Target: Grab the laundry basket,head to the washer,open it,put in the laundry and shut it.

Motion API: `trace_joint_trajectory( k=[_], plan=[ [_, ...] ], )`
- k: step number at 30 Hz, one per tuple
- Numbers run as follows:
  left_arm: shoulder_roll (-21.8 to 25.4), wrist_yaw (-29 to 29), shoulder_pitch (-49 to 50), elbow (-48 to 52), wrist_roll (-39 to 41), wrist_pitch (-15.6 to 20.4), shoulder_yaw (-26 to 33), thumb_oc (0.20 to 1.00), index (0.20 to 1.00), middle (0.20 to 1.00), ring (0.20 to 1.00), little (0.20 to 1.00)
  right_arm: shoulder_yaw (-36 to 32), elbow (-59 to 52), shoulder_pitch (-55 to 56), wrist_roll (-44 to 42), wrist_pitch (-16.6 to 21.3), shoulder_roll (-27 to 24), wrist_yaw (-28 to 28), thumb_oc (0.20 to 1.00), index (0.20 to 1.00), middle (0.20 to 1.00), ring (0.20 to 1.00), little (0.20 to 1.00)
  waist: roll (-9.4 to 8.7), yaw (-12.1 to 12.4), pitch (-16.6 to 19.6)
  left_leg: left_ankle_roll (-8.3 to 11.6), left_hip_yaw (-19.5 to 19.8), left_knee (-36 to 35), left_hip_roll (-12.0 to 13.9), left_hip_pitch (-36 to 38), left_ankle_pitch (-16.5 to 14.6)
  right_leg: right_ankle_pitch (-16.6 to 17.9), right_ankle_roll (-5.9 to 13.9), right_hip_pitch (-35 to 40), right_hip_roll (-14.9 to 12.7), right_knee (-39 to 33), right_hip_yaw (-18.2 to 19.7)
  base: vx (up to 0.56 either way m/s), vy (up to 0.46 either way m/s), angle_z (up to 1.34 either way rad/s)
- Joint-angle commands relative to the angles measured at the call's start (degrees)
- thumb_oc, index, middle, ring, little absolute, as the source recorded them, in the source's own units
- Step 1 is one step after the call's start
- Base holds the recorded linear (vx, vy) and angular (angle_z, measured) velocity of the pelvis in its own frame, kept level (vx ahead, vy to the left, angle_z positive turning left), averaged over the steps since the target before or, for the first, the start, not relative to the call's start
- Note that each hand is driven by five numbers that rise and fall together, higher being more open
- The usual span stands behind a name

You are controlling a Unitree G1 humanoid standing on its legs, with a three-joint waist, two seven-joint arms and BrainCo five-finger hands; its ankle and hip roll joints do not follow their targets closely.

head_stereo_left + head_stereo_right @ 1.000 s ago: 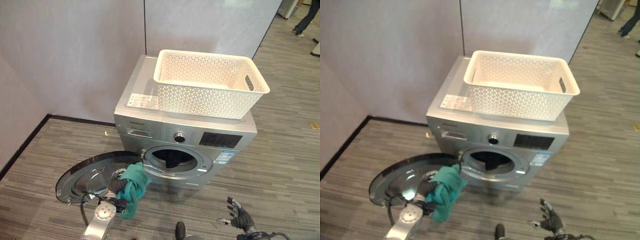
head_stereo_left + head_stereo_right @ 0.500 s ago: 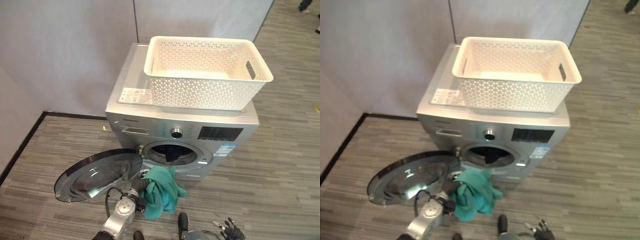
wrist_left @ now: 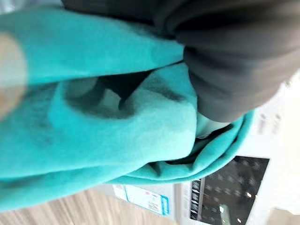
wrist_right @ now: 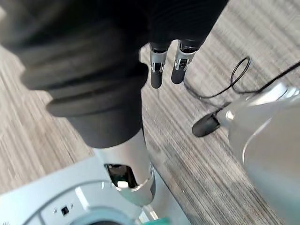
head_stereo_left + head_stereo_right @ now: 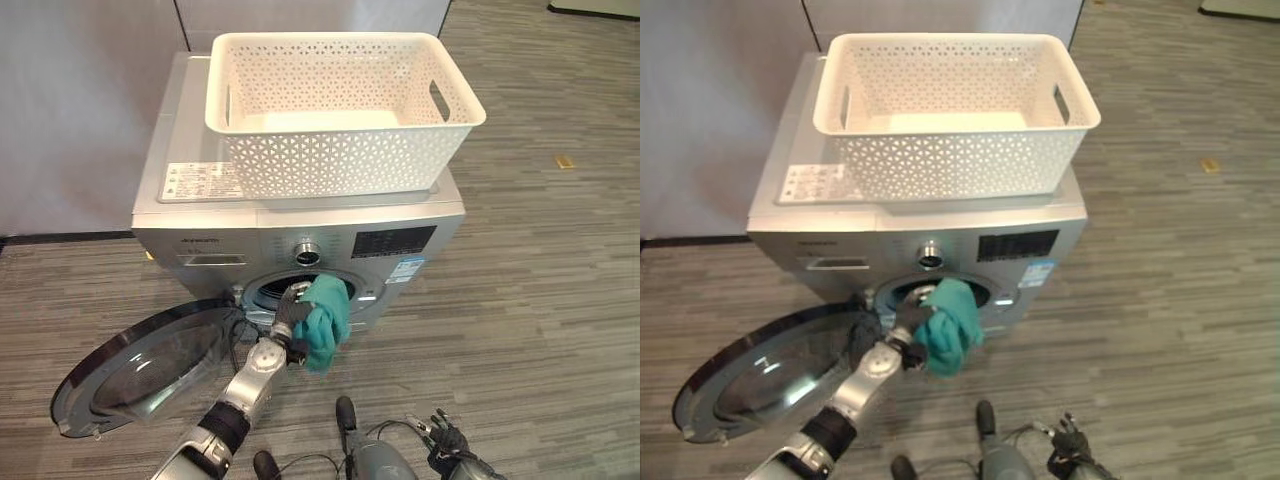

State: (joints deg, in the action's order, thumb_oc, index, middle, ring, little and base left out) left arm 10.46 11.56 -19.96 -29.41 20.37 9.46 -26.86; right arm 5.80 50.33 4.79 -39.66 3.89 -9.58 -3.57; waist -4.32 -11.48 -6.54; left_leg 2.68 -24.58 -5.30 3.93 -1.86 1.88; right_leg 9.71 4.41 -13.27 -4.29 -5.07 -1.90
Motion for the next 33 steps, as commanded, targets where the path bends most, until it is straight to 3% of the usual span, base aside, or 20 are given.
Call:
trace_joint_trajectory(
  k=[1,3,5,6,7,8,9,10,11,12,15,19,25,33],
  plan=[
    [-0.3,1.0,-3.7,0.1,1.2,4.5,1.6,0.2,0.2,0.2,0.2,0.2,-0.2,1.0,-2.2,0.9,1.7,-1.1,-0.1,1.0,1.0,1.0,1.0,1.0,-2.04,0.1,-2.1,1.24,2.8,6.4,3.5,-0.3,-7.6,-6.3,6.16,2.7,-4.7,0.1,-0.3,-0.11,0.041,-0.35],
    [-0.1,0.5,-5.4,1.5,1.4,4.1,-0.1,0.2,0.2,0.2,0.2,0.2,-2.1,2.5,-4.0,-1.1,1.9,-0.7,-0.9,1.0,1.0,1.0,1.0,1.0,-2.38,1.1,-5.4,-0.59,6.7,9.8,2.9,-3.0,-9.7,-8.0,6.08,-1.1,-6.2,8.9,-1.7,-0.19,0.108,-0.04],
    [-0.8,0.6,-6.7,0.8,1.1,3.9,-1.5,0.2,0.2,0.2,0.2,0.2,-1.3,2.9,-5.6,-1.6,1.8,-0.8,-1.2,1.0,1.0,1.0,1.0,1.0,-1.51,1.1,-8.5,-1.89,9.5,13.5,2.4,-4.3,-13.1,-10.0,8.23,-4.5,-6.6,18.2,-0.1,-0.14,0.129,0.29],
    [-0.8,0.6,-6.8,0.8,1.1,3.9,-1.5,0.2,0.2,0.2,0.2,0.2,-1.4,2.9,-5.6,-1.6,1.8,-0.8,-1.2,1.0,1.0,1.0,1.0,1.0,-1.52,1.0,-8.5,-1.94,9.6,13.8,2.4,-4.6,-13.3,-10.2,8.27,-4.7,-6.7,18.5,0.0,-0.21,-0.002,0.34],
    [-1.4,0.8,-8.3,-0.3,0.5,4.2,-1.7,0.2,0.2,0.2,0.2,0.2,-1.5,2.3,-7.1,-2.5,2.0,-1.2,-1.2,1.0,1.0,1.0,1.0,1.0,-1.19,0.7,-10.3,-2.66,11.4,17.3,2.4,-7.8,-13.4,-9.5,8.01,-8.1,-7.0,20.4,5.5,-0.14,-0.033,0.36],
    [-1.5,0.8,-8.4,-0.4,0.5,4.2,-1.7,0.2,0.2,0.2,0.2,0.2,-1.6,2.3,-7.2,-2.5,2.0,-1.2,-1.2,1.0,1.0,1.0,1.0,1.0,-1.17,0.7,-10.3,-2.66,11.4,17.4,2.4,-7.9,-13.5,-9.5,8.01,-8.2,-7.0,20.4,5.5,-0.17,-0.136,0.31],
    [-2.1,1.0,-10.1,-1.2,0.7,4.5,-2.3,0.2,0.2,0.2,0.2,0.2,-1.9,2.5,-9.3,-3.5,2.4,-1.9,-1.7,1.0,1.0,1.0,1.0,1.0,-0.45,0.9,-11.5,-1.89,13.8,19.0,3.1,-10.0,-13.8,-8.4,7.04,-9.4,-9.5,16.7,7.6,-0.04,-0.101,0.33],
    [-2.1,1.0,-10.1,-1.3,0.7,4.5,-2.3,0.2,0.2,0.2,0.2,0.2,-2.0,2.5,-9.3,-3.5,2.4,-1.9,-1.7,1.0,1.0,1.0,1.0,1.0,-0.38,0.8,-11.5,-1.88,13.9,19.1,3.1,-10.1,-13.9,-8.4,7.03,-9.4,-9.5,16.7,7.5,-0.01,-0.192,0.35],
    [-2.2,0.7,-10.3,-1.0,1.5,4.8,-2.5,0.2,0.2,0.2,0.2,0.2,-2.3,2.0,-9.4,-3.0,2.7,-2.1,-2.3,1.0,1.0,1.0,1.0,1.0,-0.79,2.1,-11.3,-1.34,14.8,22.1,2.9,-11.9,-14.7,-8.5,6.22,-6.8,-11.8,13.0,5.1,-0.07,-0.231,0.85],
    [-2.3,1.1,-10.7,0.1,1.8,5.2,-3.1,0.2,0.2,0.2,0.2,0.2,0.1,2.5,-12.3,0.1,3.1,-1.8,-3.3,1.0,1.0,1.0,1.0,1.0,-1.53,2.9,-12.5,-0.65,15.7,24.9,3.5,-14.9,-14.1,-7.8,6.23,-9.5,-12.2,15.0,2.1,-0.07,-0.232,0.63],
    [-3.1,1.2,-11.4,1.4,3.2,5.6,-4.7,0.2,0.2,0.2,0.2,0.2,1.8,3.0,-14.4,1.0,3.4,-2.0,-4.2,1.0,1.0,1.0,1.0,1.0,-1.87,3.8,-13.6,0.17,17.5,26.1,4.6,-16.1,-13.6,-9.0,5.86,-10.1,-11.3,17.9,-0.1,-0.05,-0.223,0.34],
    [-5.1,2.0,-14.0,3.2,4.6,5.9,-7.0,0.2,0.2,0.2,0.2,0.2,2.3,4.2,-21.5,-1.8,4.7,-1.6,-6.2,1.0,1.0,1.0,1.0,1.0,-0.89,4.2,-14.3,1.86,20.6,27.5,5.6,-21.8,-12.5,-10.6,5.56,-13.6,-11.1,21.0,-3.8,-0.08,-0.183,0.46],
    [-7.6,4.4,-20.1,2.0,4.8,6.2,-6.9,0.2,0.2,0.2,0.2,0.2,3.8,2.7,-29.0,-4.3,6.7,-1.8,-8.1,1.0,1.0,1.0,1.0,1.0,0.3,4.1,-14.4,2.72,22.4,26.5,5.1,-28.0,-10.7,-11.6,4.95,-20.0,-10.8,22.9,-3.4,-0.08,-0.039,0.17],
    [-6.8,10.3,-28.4,-2.1,0.4,5.7,-2.6,0.2,0.2,0.2,0.2,0.2,3.3,-9.3,-28.1,-7.4,10.7,-2.1,-8.7,1.0,1.0,1.0,1.0,1.0,0.17,2.1,-14.7,2.81,23.2,27.3,4.3,-36.7,-9.4,-11.1,4.5,-28.2,-11.4,24.3,-2.0,-0.05,-0.002,0.12]
  ],
)
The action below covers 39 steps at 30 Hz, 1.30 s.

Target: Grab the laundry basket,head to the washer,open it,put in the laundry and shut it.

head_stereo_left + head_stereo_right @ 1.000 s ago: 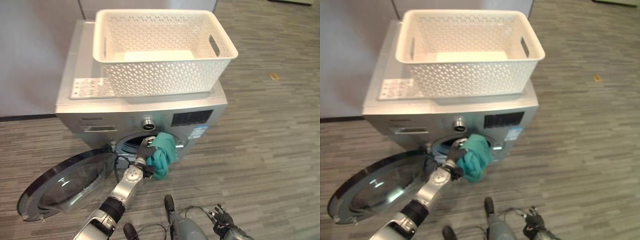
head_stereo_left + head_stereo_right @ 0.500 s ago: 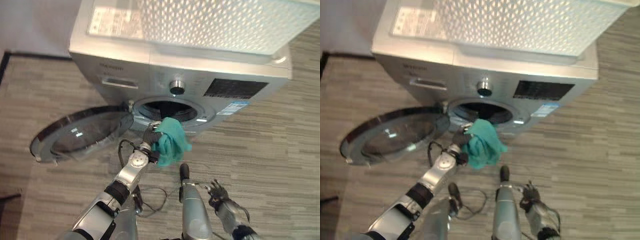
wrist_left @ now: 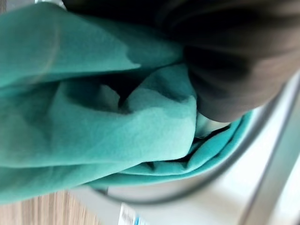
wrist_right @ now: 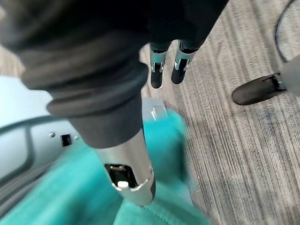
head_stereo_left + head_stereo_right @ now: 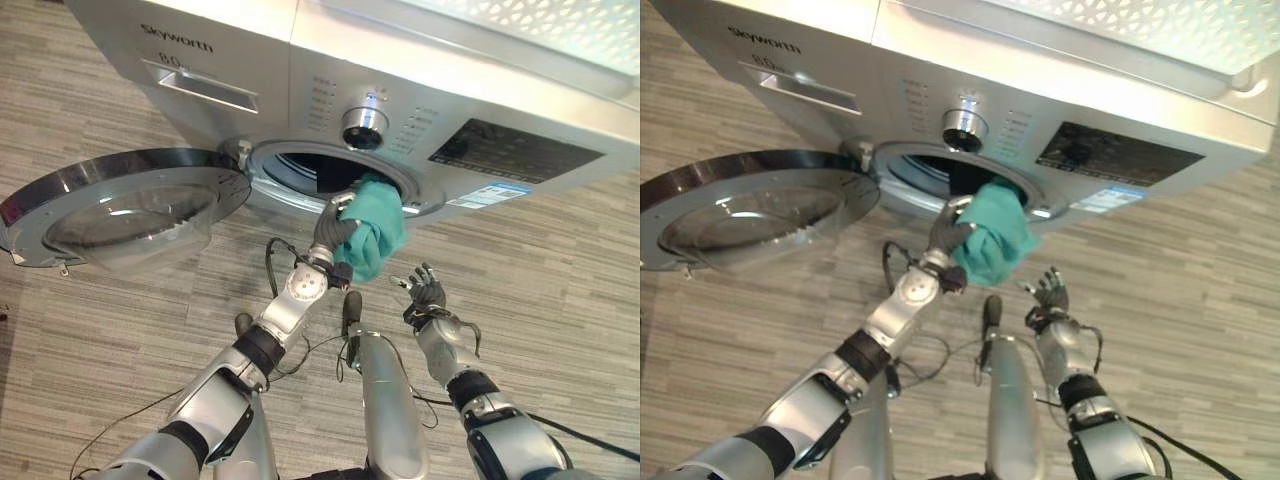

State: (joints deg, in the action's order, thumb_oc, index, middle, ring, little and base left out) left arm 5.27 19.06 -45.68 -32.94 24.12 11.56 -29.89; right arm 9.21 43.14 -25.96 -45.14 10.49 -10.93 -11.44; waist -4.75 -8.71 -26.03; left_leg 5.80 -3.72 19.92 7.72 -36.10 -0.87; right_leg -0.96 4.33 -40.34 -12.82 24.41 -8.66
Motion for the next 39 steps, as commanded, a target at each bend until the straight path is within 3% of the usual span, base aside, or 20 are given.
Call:
trace_joint_trajectory(
  k=[1,6,9,14,17,18,20,21,24,25,26,31,32,33,37,39],
  plan=[
    [-1.1,3.5,-3.6,1.6,-4.3,3.6,0.8,0.2,0.2,0.2,0.2,0.2,-0.3,-2.9,2.6,-2.2,4.8,-0.7,-1.0,1.0,1.0,1.0,1.0,1.0,0.64,-0.8,4.8,-0.34,2.3,2.3,0.5,-3.7,-6.6,-0.3,4.63,-2.3,-2.9,-5.1,4.9,-0.03,0.011,0.08],
    [4.0,9.0,-9.7,3.1,-13.3,3.2,3.3,0.2,0.2,0.2,0.2,0.2,-2.4,-9.1,1.5,-3.3,8.4,-1.8,-1.7,1.0,1.0,1.0,1.0,1.0,0.71,-1.6,4.2,-0.56,2.4,2.6,0.7,-9.6,-6.2,0.8,5.17,-7.6,-3.2,-5.6,5.1,-0.01,0.007,0.02],
    [3.7,13.3,-12.8,1.7,-16.4,3.4,3.6,0.2,0.2,0.2,0.2,0.2,-2.8,-10.3,0.4,-6.0,11.6,-0.4,-2.2,1.0,1.0,1.0,1.0,1.0,0.41,-2.3,3.4,-0.54,2.0,2.4,1.2,-12.3,-6.0,1.7,5.57,-10.2,-3.0,-6.8,5.1,0.0,0.033,0.03],
    [3.9,15.9,-16.0,-1.7,-18.0,2.9,3.4,0.2,0.2,0.2,0.2,0.2,-4.5,-8.9,-0.7,-9.3,13.8,1.9,-3.7,1.0,1.0,1.0,1.0,1.0,0.35,-3.1,3.4,-0.28,1.2,2.0,2.1,-14.0,-5.8,2.5,5.88,-12.2,-2.5,-8.2,5.2,0.02,0.01,-0.09],
    [4.6,17.6,-20.7,-5.0,-16.8,2.3,3.9,0.2,0.2,0.2,0.2,0.2,-7.7,-6.4,1.1,-13.2,15.3,3.8,-6.0,1.0,1.0,1.0,1.0,1.0,0.48,-4.8,3.1,0.3,0.4,1.1,3.3,-14.7,-5.6,3.1,6.18,-13.9,-1.6,-9.2,5.4,0.07,-0.025,-0.25],
    [5.6,18.0,-23.2,-6.4,-15.4,2.4,4.3,0.2,0.2,0.2,0.2,0.2,-7.7,-4.9,2.9,-12.7,14.5,3.5,-6.5,1.0,1.0,1.0,1.0,1.0,0.79,-5.6,3.4,1.0,0.3,0.5,4.2,-13.9,-6.8,2.1,6.78,-13.9,-0.8,-9.4,5.6,0.11,-0.028,-0.29],
    [10.1,18.9,-28.6,-10.7,-14.6,2.1,4.5,0.2,0.2,0.2,0.2,0.2,-7.5,-4.6,6.0,-11.9,13.9,2.3,-6.5,1.0,1.0,1.0,1.0,1.0,0.5,-7.1,3.7,1.67,-0.3,-0.1,5.3,-13.9,-6.7,2.5,7.01,-14.7,0.2,-10.2,5.9,0.08,-0.042,-0.32],
    [10.1,18.9,-28.8,-10.8,-14.5,2.2,4.5,0.2,0.2,0.2,0.2,0.2,-7.4,-4.6,6.0,-11.9,13.9,2.3,-6.5,1.0,1.0,1.0,1.0,1.0,0.46,-7.1,3.7,1.69,-0.3,-0.1,5.4,-13.9,-6.7,2.5,7.0,-14.7,0.3,-10.2,5.9,0.03,-0.048,-0.24],
    [17.6,19.8,-34.9,-15.7,-15.2,1.4,2.9,0.2,0.2,0.2,0.2,0.2,-6.1,-5.2,9.1,-10.9,13.4,0.6,-5.6,1.0,1.0,1.0,1.0,1.0,-0.06,-8.7,4.3,2.44,-0.9,-0.7,6.6,-13.7,-6.1,3.0,7.06,-15.3,1.2,-10.9,6.2,0.01,-0.066,-0.21],
    [17.7,19.7,-35.2,-16.1,-15.1,1.6,2.8,0.2,0.2,0.2,0.2,0.2,-6.0,-5.2,9.0,-10.9,13.4,0.7,-5.6,1.0,1.0,1.0,1.0,1.0,-0.19,-8.7,4.2,2.45,-1.0,-0.7,6.6,-13.7,-6.0,3.0,7.05,-15.3,1.2,-10.9,6.2,0.03,-0.082,-0.28],
    [24.2,19.5,-42.8,-23.8,-14.9,0.6,-1.2,0.2,0.2,0.2,0.2,0.2,-4.7,-5.2,11.0,-11.2,13.4,-0.5,-3.8,1.0,1.0,1.0,1.0,1.0,-0.72,-10.1,4.9,3.12,-1.4,-1.2,7.9,-13.7,-5.6,3.7,7.13,-15.9,1.9,-11.6,6.2,0.03,-0.091,-0.28],
    [25.3,17.1,-50.9,-30.7,-3.5,1.5,0.0,0.2,0.2,0.2,0.2,0.2,-1.8,-6.3,11.4,-10.2,12.3,-1.9,-2.7,1.0,1.0,1.0,1.0,1.0,-0.96,-11.1,5.6,3.88,-1.3,-2.2,8.7,-14.6,-4.5,4.5,7.12,-16.6,2.5,-13.1,5.8,0.02,-0.069,-0.12],
    [23.9,15.2,-53.6,-30.6,13.0,5.1,5.5,0.2,0.2,0.2,0.2,0.2,-0.6,-7.3,11.5,-9.7,10.8,-2.2,-2.4,1.0,1.0,1.0,1.0,1.0,-0.84,-11.1,5.9,4.22,-1.1,-3.4,8.6,-14.8,-4.0,4.7,7.27,-16.7,2.6,-14.0,5.7,0.06,-0.082,0.0],
    [23.3,12.9,-55.0,-31.6,20.7,5.6,7.3,0.2,0.2,0.2,0.2,0.2,-0.7,-7.9,11.2,-9.8,9.7,-2.6,-2.2,1.0,1.0,1.0,1.0,1.0,-0.46,-10.8,6.0,4.34,-0.9,-4.2,8.4,-15.0,-3.5,4.7,7.35,-16.8,2.6,-14.4,5.4,0.05,-0.062,0.06],
    [22.9,9.3,-57.6,-26.8,29.2,7.5,6.5,0.2,0.2,0.2,0.2,0.2,-1.6,-10.2,12.1,-9.8,6.8,-3.9,-1.4,1.0,1.0,1.0,1.0,1.0,1.25,-9.7,6.0,4.53,-0.5,-6.9,7.5,-15.0,-1.9,5.1,7.55,-16.6,2.4,-15.9,5.0,0.03,-0.028,0.12],
    [21.3,9.1,-54.9,-20.5,22.8,6.5,4.8,0.2,0.2,0.2,0.2,0.2,-1.1,-12.6,14.2,-9.2,6.4,-4.8,0.2,1.0,1.0,1.0,1.0,1.0,1.8,-9.0,5.8,4.58,-0.1,-8.2,6.7,-15.1,-0.6,5.6,7.33,-16.5,2.2,-16.9,4.6,0.02,-0.03,0.08]
  ],
)
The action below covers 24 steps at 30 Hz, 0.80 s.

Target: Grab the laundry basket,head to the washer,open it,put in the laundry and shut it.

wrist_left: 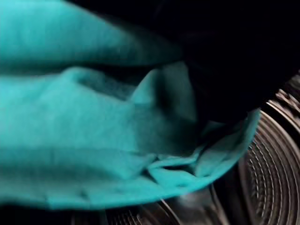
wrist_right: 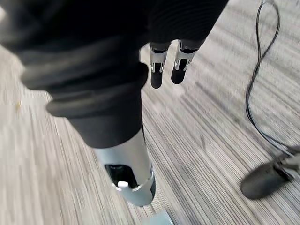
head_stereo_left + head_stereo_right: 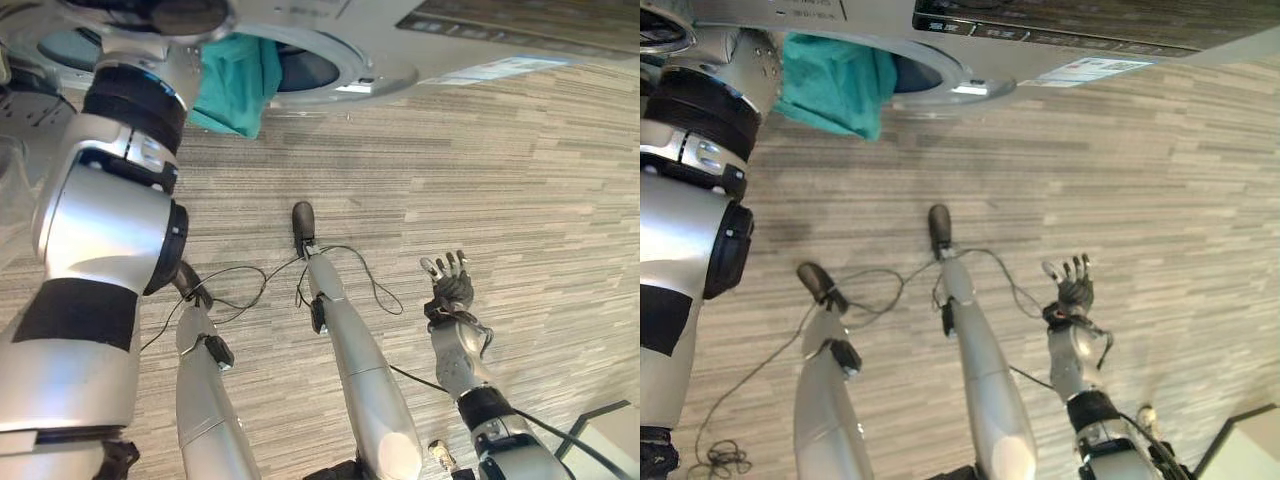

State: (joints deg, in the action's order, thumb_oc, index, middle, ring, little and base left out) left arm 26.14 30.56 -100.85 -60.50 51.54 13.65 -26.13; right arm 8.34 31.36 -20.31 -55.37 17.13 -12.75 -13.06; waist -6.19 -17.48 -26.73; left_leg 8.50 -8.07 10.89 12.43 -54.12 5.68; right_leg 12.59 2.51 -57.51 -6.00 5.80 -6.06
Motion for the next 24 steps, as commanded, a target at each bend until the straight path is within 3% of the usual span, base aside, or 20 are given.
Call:
trace_joint_trajectory(
  k=[1,3,4,6,7,8,10,13,14,15,18,19,20,22,23,24],
  plan=[
    [0.1,-2.9,1.2,7.5,-10.6,2.5,-1.0,0.529,0.529,0.529,0.529,0.529,-0.1,-1.0,9.0,1.2,-0.4,-3.4,2.6,1.0,1.0,1.0,1.0,1.0,3.25,-0.2,6.6,1.89,4.3,0.2,1.7,2.8,-6.8,-7.7,9.02,0.8,-4.7,1.3,1.8,-0.01,-0.011,0.08],
    [-0.3,-3.6,1.9,7.5,-15.9,0.7,-3.3,1.0,1.0,1.0,1.0,1.0,-0.3,-0.9,9.1,1.1,-0.3,-3.5,3.3,1.0,1.0,1.0,1.0,1.0,3.18,-0.2,6.7,1.85,4.4,-0.3,1.5,2.9,-6.3,-7.4,8.91,0.9,-4.8,1.0,1.6,-0.01,-0.012,0.12],
    [-0.1,-7.4,1.4,4.6,-21.6,-2.7,-7.4,1.0,1.0,1.0,1.0,1.0,-0.9,-0.3,8.6,0.7,-0.2,-4.1,3.9,1.0,1.0,1.0,1.0,1.0,3.31,-0.2,6.7,1.81,4.6,-0.6,1.3,2.8,-6.0,-7.1,8.81,1.0,-4.8,0.7,1.6,-0.02,-0.006,0.17],
    [4.0,-15.8,0.1,1.5,-42.7,-9.0,-22.3,1.0,1.0,1.0,1.0,1.0,-3.0,0.7,8.9,0.7,-2.2,-5.6,6.8,1.0,1.0,1.0,1.0,1.0,4.17,0.8,7.0,1.66,4.3,-1.5,0.9,2.8,-5.2,-6.8,9.01,1.1,-5.0,0.5,1.5,0.0,0.022,0.15],
    [4.5,-18.0,-0.3,0.5,-48.7,-10.3,-25.6,1.0,1.0,1.0,1.0,1.0,-3.4,1.4,8.9,0.9,-3.3,-5.7,7.6,1.0,1.0,1.0,1.0,1.0,4.31,1.1,7.1,1.65,4.2,-1.9,0.9,2.9,-5.1,-6.8,9.12,1.2,-5.1,0.4,1.5,0.01,0.024,0.11],
    [4.5,-18.1,-0.4,0.4,-48.7,-10.2,-25.6,1.0,1.0,1.0,1.0,1.0,-3.4,1.4,8.8,0.9,-3.3,-5.7,7.6,1.0,1.0,1.0,1.0,1.0,4.25,1.2,7.0,1.65,4.2,-1.9,0.9,2.9,-5.1,-6.8,9.12,1.2,-5.1,0.4,1.5,0.01,0.0,0.09],
    [4.2,-17.9,0.6,0.1,-61.7,-13.2,-30.2,1.0,1.0,1.0,1.0,1.0,-2.9,2.0,9.0,0.1,-4.6,-5.4,8.4,1.0,1.0,1.0,1.0,1.0,4.09,1.7,7.1,1.62,4.5,-2.4,1.1,2.9,-4.9,-7.0,9.18,1.3,-5.0,0.5,1.4,0.01,-0.013,0.08],
    [0.9,-18.4,3.7,-2.2,-73.9,-16.3,-30.5,1.0,1.0,1.0,1.0,1.0,-1.2,2.7,7.5,-0.4,-4.2,-5.6,8.8,1.0,1.0,1.0,1.0,1.0,3.39,2.1,6.7,1.85,4.8,-3.2,1.3,3.2,-4.8,-7.4,9.1,1.3,-5.0,0.7,1.1,0.0,-0.006,0.08],
    [0.9,-18.4,3.8,-2.1,-73.9,-16.4,-30.4,1.0,1.0,1.0,1.0,1.0,-1.2,2.7,7.5,-0.4,-4.2,-5.7,8.8,1.0,1.0,1.0,1.0,1.0,3.43,2.1,6.8,1.86,4.8,-3.2,1.3,3.2,-4.8,-7.4,9.09,1.3,-5.0,0.7,1.1,0.01,-0.005,0.11],
    [-0.7,-20.2,10.1,1.7,-77.3,-17.2,-27.1,1.0,1.0,1.0,1.0,1.0,-1.4,1.3,7.7,0.7,-4.0,-5.9,8.4,1.0,1.0,1.0,1.0,1.0,3.03,2.6,6.4,1.99,5.0,-3.5,1.4,3.5,-4.8,-7.9,9.01,1.6,-5.0,1.0,0.9,0.02,-0.007,0.07],
    [-1.5,-18.0,14.1,3.1,-76.2,-17.0,-22.8,1.0,1.0,1.0,1.0,1.0,-1.1,0.9,8.4,2.4,-4.1,-6.0,8.4,1.0,1.0,1.0,1.0,1.0,3.02,3.1,6.3,2.08,5.2,-3.7,1.3,3.8,-4.6,-8.2,8.88,2.1,-5.0,1.0,0.5,-0.01,0.01,0.02],
    [-1.5,-15.0,16.7,4.1,-76.2,-16.5,-20.4,1.0,1.0,1.0,1.0,1.0,-0.6,0.9,8.0,3.2,-3.3,-6.3,8.7,1.0,1.0,1.0,1.0,1.0,2.64,3.2,6.2,1.82,5.2,-4.3,0.7,3.5,-2.9,-7.0,8.43,1.8,-5.5,0.7,0.1,0.0,0.039,0.04],
    [-1.5,-15.1,16.8,4.1,-76.2,-16.4,-20.4,1.0,1.0,1.0,1.0,1.0,-0.5,1.0,8.0,3.2,-3.3,-6.3,8.7,1.0,1.0,1.0,1.0,1.0,2.95,3.4,6.4,2.12,5.4,-4.5,1.1,4.4,-4.2,-8.3,8.89,2.5,-5.1,0.8,0.2,0.0,0.037,0.04],
    [-1.8,-11.9,20.9,5.2,-74.9,-16.3,-17.0,1.0,1.0,1.0,1.0,1.0,0.2,1.9,6.7,4.0,-2.2,-6.0,8.4,1.0,1.0,1.0,1.0,1.0,3.07,4.1,6.2,2.2,5.4,-5.1,1.0,4.9,-3.9,-8.4,8.85,2.9,-5.3,0.8,0.0,0.01,0.019,0.02],
    [-2.1,-10.5,23.4,6.7,-74.4,-16.4,-15.3,1.0,1.0,1.0,1.0,1.0,0.4,2.1,6.0,4.5,-1.8,-5.8,8.1,1.0,1.0,1.0,1.0,1.0,2.87,4.3,5.7,1.9,5.3,-5.2,0.5,4.3,-2.4,-7.2,8.38,2.5,-5.7,0.6,-0.2,0.0,0.0,0.0],
    [-2.1,-10.5,23.6,6.7,-74.4,-16.4,-15.2,1.0,1.0,1.0,1.0,1.0,0.5,2.2,6.0,4.5,-1.8,-5.8,8.1,1.0,1.0,1.0,1.0,1.0,3.16,4.5,6.0,2.21,5.4,-5.4,0.9,5.2,-3.8,-8.5,8.84,3.2,-5.4,0.8,-0.1,-0.05,0.019,0.01]
  ],
)
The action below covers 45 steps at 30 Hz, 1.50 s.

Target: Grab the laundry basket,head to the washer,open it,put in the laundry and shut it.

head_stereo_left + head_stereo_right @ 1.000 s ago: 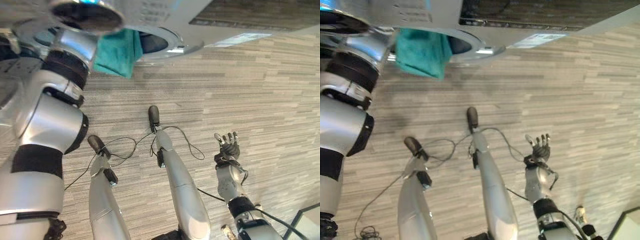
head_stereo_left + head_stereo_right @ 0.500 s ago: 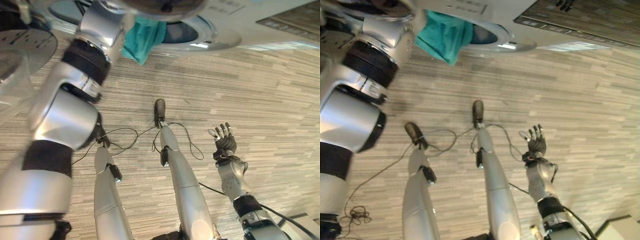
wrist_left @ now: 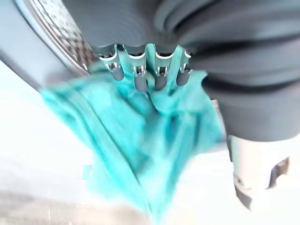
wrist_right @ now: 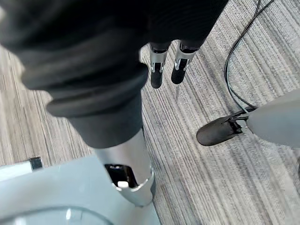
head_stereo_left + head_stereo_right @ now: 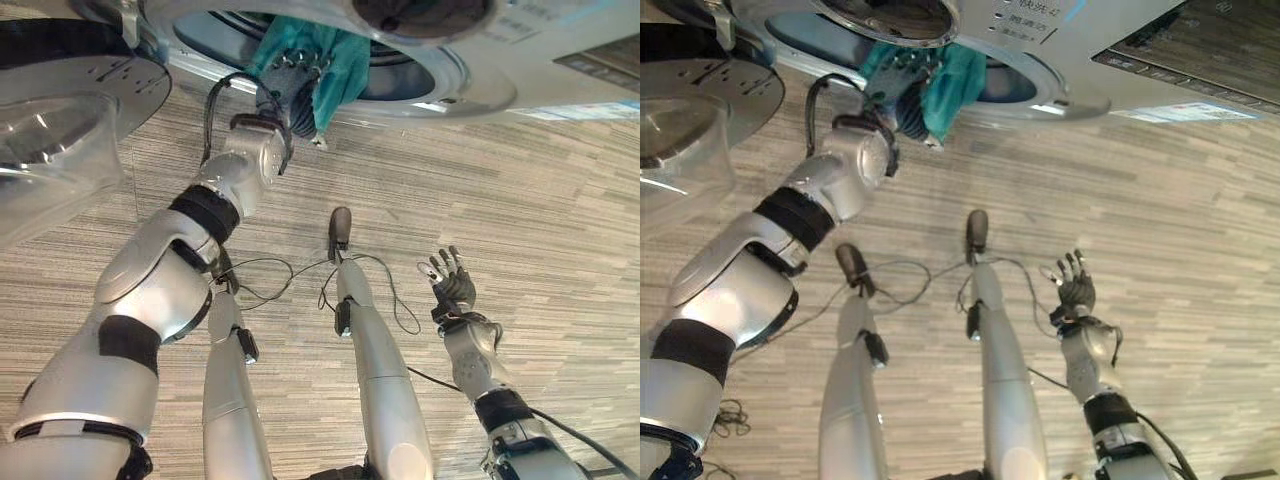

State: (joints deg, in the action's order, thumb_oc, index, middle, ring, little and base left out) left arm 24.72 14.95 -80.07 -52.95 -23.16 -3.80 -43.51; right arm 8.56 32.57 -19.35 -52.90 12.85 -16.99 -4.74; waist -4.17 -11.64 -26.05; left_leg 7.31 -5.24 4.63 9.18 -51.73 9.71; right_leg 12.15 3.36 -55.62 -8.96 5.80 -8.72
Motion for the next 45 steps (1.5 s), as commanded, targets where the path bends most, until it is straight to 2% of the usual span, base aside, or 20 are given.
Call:
trace_joint_trajectory(
  k=[1,2,3,5,7,8,11,14,16,17,18,20,23,29,30,34,37,40,41,45],
  plan=[
    [-1.5,7.5,9.9,3.2,2.3,1.6,6.4,1.0,1.0,1.0,1.0,1.0,0.3,2.0,2.4,3.7,3.5,-1.1,-1.6,1.0,1.0,1.0,1.0,1.0,1.17,-0.5,4.6,3.04,2.7,0.3,3.4,2.4,-6.1,-6.9,7.5,1.3,-3.0,0.5,2.2,0.0,0.0,0.0],
    [-2.1,8.5,13.2,4.7,3.2,2.1,7.9,1.0,1.0,1.0,1.0,1.0,0.3,2.7,0.6,5.1,3.9,-0.9,-3.1,1.0,1.0,1.0,1.0,1.0,1.33,0.1,4.2,3.04,2.8,0.0,3.2,2.7,-6.0,-7.0,7.5,1.7,-3.1,0.4,2.0,0.02,0.032,0.04],
    [-4.9,9.6,15.2,6.1,5.8,2.6,9.2,1.0,1.0,1.0,1.0,1.0,1.6,3.7,-4.1,7.8,3.9,-1.1,-5.6,1.0,1.0,1.0,1.0,1.0,1.65,1.2,3.8,3.33,3.2,-1.0,3.2,3.8,-6.9,-8.5,7.94,2.7,-3.0,0.5,1.9,0.01,0.023,0.05],
    [-4.9,9.6,16.9,8.2,6.8,2.9,9.7,1.0,1.0,1.0,1.0,1.0,1.6,3.5,-5.1,8.6,3.8,-1.3,-6.3,1.0,1.0,1.0,1.0,1.0,1.53,1.2,3.4,2.98,3.2,-1.1,2.7,3.1,-5.4,-7.3,7.45,2.1,-3.4,0.4,1.6,-0.03,0.009,0.09],
    [-5.7,9.2,25.5,15.8,12.0,5.7,11.7,1.0,1.0,1.0,1.0,1.0,1.3,3.5,-7.7,10.6,2.9,-1.7,-7.1,1.0,1.0,1.0,1.0,1.0,2.47,3.1,2.7,3.16,3.7,-2.3,2.5,3.7,-6.0,-8.8,7.76,2.8,-3.8,0.7,1.0,0.04,-0.001,0.21],
    [-5.6,9.2,25.6,16.1,11.9,5.6,11.8,1.0,1.0,1.0,1.0,1.0,1.3,3.5,-7.7,10.6,2.9,-1.8,-7.1,1.0,1.0,1.0,1.0,1.0,2.32,2.9,2.4,2.88,3.6,-2.1,2.2,2.9,-4.7,-7.6,7.28,2.2,-4.0,0.6,0.7,0.01,-0.005,0.18],
    [-8.9,9.3,32.1,20.5,15.3,6.6,11.9,1.0,1.0,1.0,1.0,1.0,1.1,5.3,-11.6,11.6,2.8,-1.5,-8.3,1.0,1.0,1.0,1.0,1.0,2.93,4.6,1.8,2.76,4.4,-2.9,1.5,2.1,-4.1,-7.8,7.17,2.1,-4.5,0.6,-0.3,-0.01,-0.018,0.17],
    [-9.7,7.8,36.9,23.1,17.6,7.5,10.3,1.0,1.0,1.0,1.0,1.0,0.4,10.0,-16.1,12.2,2.2,-1.9,-9.8,1.0,1.0,1.0,1.0,1.0,3.72,6.4,1.3,2.63,5.6,-3.5,0.8,1.1,-3.5,-8.0,7.14,2.0,-4.8,0.4,-1.3,0.01,-0.05,0.14],
    [-8.7,6.4,40.2,25.8,18.2,7.9,9.0,1.0,1.0,1.0,1.0,1.0,-0.1,13.7,-19.2,12.0,1.5,-2.1,-10.4,1.0,1.0,1.0,1.0,1.0,4.5,7.8,1.0,2.6,6.0,-4.1,0.4,0.8,-3.1,-8.3,7.17,2.1,-5.0,0.5,-1.9,0.05,-0.034,0.16],
    [-6.5,3.4,44.9,30.2,20.4,9.3,8.3,1.0,1.0,1.0,1.0,1.0,-1.0,18.3,-21.9,10.8,0.2,-3.4,-10.0,1.0,1.0,1.0,1.0,1.0,5.52,9.5,1.0,2.87,6.6,-4.9,0.2,1.2,-3.8,-10.0,7.73,2.9,-5.1,0.7,-2.0,0.02,-0.019,0.2],
    [-6.3,3.2,45.0,30.6,20.5,9.2,8.4,1.0,1.0,1.0,1.0,1.0,-1.1,18.6,-22.1,10.7,0.3,-3.4,-9.9,1.0,1.0,1.0,1.0,1.0,5.41,9.4,0.7,2.62,6.5,-4.6,0.0,0.5,-2.6,-8.7,7.23,2.3,-5.3,0.7,-2.4,0.08,-0.01,0.18],
    [-5.2,1.6,47.5,32.5,21.9,9.8,8.3,1.0,1.0,1.0,1.0,1.0,-1.3,20.7,-23.3,10.2,-0.1,-3.7,-9.9,1.0,1.0,1.0,1.0,1.0,5.91,10.1,1.0,2.85,6.8,-5.2,0.1,1.3,-3.8,-10.2,7.69,2.9,-5.1,0.9,-2.2,0.05,0.022,0.14],
    [-3.3,-2.2,53.4,34.8,29.4,11.1,8.5,1.0,1.0,1.0,1.0,1.0,-2.2,28.1,-28.5,7.1,-1.0,-6.1,-8.6,1.0,1.0,1.0,1.0,1.0,6.86,12.4,1.2,2.81,7.0,-5.4,-0.4,0.8,-3.5,-10.6,7.6,2.7,-5.4,1.3,-2.7,0.02,0.045,0.16],
    [-4.0,-1.4,51.8,35.2,34.2,12.5,8.9,1.0,1.0,1.0,1.0,1.0,-5.1,37.4,-35.6,1.4,-1.5,-11.5,-7.9,1.0,1.0,1.0,1.0,1.0,8.68,15.3,2.1,2.7,7.7,-6.2,-1.4,0.1,-3.3,-11.3,7.97,3.0,-6.1,1.3,-3.5,0.01,0.015,0.09],
    [-4.4,-1.7,51.5,35.6,36.0,12.7,8.9,1.0,1.0,1.0,1.0,1.0,-4.6,39.6,-38.2,-0.2,-2.1,-13.8,-7.0,1.0,1.0,1.0,1.0,1.0,9.47,16.6,2.3,2.67,7.8,-6.6,-1.6,0.0,-3.2,-11.6,8.09,3.0,-6.4,1.5,-3.8,0.03,0.037,0.11],
    [-4.7,-2.2,51.0,36.1,36.9,13.0,7.3,1.0,1.0,1.0,1.0,1.0,-4.8,41.0,-41.6,-4.0,-1.8,-16.6,-6.7,1.0,1.0,1.0,1.0,1.0,10.26,17.7,2.8,2.62,7.9,-6.3,-1.8,-0.3,-3.5,-12.1,8.09,2.7,-6.4,2.0,-3.6,0.01,0.013,0.03],
    [-3.7,-3.0,49.6,37.6,35.4,13.0,5.9,1.0,1.0,1.0,1.0,1.0,-5.6,43.0,-43.9,-8.6,-2.2,-17.7,-5.6,1.0,1.0,1.0,1.0,1.0,10.96,18.6,2.6,2.34,7.8,-5.7,-2.0,-1.3,-2.5,-11.3,7.7,1.7,-6.5,2.5,-3.8,-0.03,0.012,0.01],
    [-3.0,-4.0,48.9,40.2,36.3,13.2,5.4,1.0,1.0,1.0,1.0,1.0,-4.2,44.6,-46.8,-10.4,-3.1,-18.6,-4.3,1.0,1.0,1.0,1.0,1.0,11.59,19.5,3.0,2.66,8.2,-6.1,-1.8,-0.9,-3.5,-12.7,8.29,1.6,-6.4,2.6,-3.1,0.03,-0.005,0.02],
    [-2.9,-4.3,48.8,41.2,36.5,13.4,5.3,1.0,1.0,1.0,1.0,1.0,-4.0,44.7,-47.5,-11.1,-3.3,-18.4,-3.8,1.0,1.0,1.0,1.0,1.0,11.77,19.8,2.6,2.49,7.9,-6.1,-1.9,-1.6,-2.3,-11.6,7.96,0.9,-6.5,2.6,-3.6,-0.04,0.001,-0.02],
    [-3.7,-5.4,48.4,43.0,38.1,13.6,4.3,1.0,1.0,1.0,1.0,1.0,-3.2,45.7,-50.1,-13.1,-3.6,-17.4,-2.4,1.0,1.0,1.0,1.0,1.0,12.44,21.1,2.4,2.66,8.1,-7.4,-1.7,-1.3,-1.7,-12.0,8.07,0.4,-6.4,3.1,-3.8,-0.01,-0.005,0.01]
  ],
)
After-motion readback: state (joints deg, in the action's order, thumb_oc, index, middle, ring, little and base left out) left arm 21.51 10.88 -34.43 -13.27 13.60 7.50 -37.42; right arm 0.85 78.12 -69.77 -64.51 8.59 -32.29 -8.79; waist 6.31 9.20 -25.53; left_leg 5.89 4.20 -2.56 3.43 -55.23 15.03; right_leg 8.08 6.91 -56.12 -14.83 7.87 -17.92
